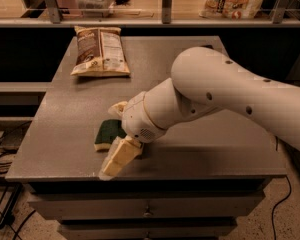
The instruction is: Pick sponge
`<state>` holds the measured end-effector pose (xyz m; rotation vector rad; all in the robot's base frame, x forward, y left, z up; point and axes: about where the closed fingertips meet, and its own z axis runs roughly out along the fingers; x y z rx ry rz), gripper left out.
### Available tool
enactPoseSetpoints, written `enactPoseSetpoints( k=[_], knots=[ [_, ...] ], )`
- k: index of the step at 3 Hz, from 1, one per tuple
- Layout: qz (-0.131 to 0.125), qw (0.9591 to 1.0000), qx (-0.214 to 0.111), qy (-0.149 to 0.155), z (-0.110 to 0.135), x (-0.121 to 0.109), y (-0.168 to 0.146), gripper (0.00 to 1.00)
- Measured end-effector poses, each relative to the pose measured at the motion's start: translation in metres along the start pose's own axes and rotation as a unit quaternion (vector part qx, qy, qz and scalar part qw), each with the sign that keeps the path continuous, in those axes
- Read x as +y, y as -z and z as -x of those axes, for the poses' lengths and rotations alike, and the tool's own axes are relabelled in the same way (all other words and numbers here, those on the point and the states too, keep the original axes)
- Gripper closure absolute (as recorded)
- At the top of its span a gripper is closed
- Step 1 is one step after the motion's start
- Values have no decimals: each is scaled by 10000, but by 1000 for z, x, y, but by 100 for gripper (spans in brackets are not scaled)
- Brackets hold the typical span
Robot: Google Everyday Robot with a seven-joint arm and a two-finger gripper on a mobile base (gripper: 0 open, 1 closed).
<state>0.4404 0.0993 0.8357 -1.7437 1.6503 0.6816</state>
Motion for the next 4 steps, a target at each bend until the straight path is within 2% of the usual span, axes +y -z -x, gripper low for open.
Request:
enactPoseSetpoints(
  k=[1,2,3,4],
  knots=[
    [7,10000,-58,50,-2,-9,-4,40],
    [-96,9998,-175,94,0,-19,5,63],
    [-119,9994,-308,76,4,-38,37,86],
    [-273,9985,-306,365,10,-60,110,100]
  ],
)
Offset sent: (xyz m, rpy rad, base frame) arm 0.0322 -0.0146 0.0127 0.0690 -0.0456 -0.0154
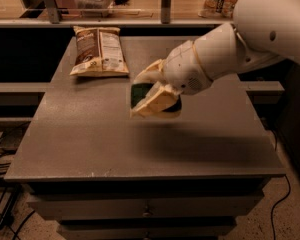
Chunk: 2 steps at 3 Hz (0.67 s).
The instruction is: Pick sponge
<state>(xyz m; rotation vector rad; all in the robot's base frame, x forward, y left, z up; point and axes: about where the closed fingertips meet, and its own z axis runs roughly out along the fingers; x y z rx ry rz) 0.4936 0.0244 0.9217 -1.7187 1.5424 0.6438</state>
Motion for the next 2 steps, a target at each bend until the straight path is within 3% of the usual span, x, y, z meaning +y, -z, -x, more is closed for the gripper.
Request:
enactPoseSetpoints(
  k=[1,2],
  knots=[
    [-51,9991,-220,364,4,-15,75,100],
    [-111,9977,-251,625,26,-17,99,100]
  ],
)
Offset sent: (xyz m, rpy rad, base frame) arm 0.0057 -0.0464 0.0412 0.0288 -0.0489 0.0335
